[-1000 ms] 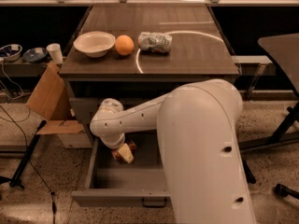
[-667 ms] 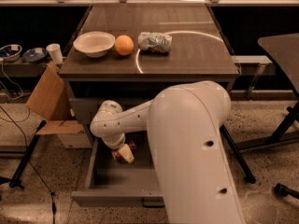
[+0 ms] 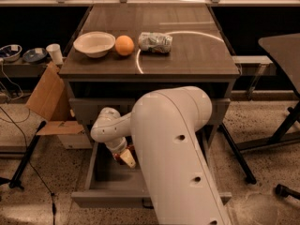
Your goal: Pick coke can from middle drawer and place on counter
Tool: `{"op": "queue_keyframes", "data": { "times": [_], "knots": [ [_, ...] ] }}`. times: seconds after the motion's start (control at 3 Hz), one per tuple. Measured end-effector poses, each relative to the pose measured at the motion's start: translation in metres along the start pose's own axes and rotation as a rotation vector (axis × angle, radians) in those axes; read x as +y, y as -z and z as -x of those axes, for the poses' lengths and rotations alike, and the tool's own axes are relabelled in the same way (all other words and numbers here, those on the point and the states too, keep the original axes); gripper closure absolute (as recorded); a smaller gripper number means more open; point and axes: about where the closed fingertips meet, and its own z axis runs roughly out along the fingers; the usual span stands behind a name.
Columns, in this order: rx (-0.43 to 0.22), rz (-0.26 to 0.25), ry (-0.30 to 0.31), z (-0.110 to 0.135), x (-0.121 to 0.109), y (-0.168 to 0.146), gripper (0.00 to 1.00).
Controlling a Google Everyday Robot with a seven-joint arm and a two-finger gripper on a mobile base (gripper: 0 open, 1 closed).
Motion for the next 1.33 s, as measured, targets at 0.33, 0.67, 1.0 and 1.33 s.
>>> {"op": "queue_keyframes", "data": {
  "times": [0.33, 0.67, 1.0, 1.33],
  "knots": [
    [0.012, 0.022, -0.027, 0.000, 0.002, -0.014, 0.00],
    [0.021, 0.045, -0.054, 0.000, 0.002, -0.026, 0.00],
    [0.021, 0.050, -0.060, 0.000, 0.003, -0.029, 0.00],
    [0.008, 0.040, -0.053, 0.000, 0.004, -0.028, 0.19]
  ]
}}
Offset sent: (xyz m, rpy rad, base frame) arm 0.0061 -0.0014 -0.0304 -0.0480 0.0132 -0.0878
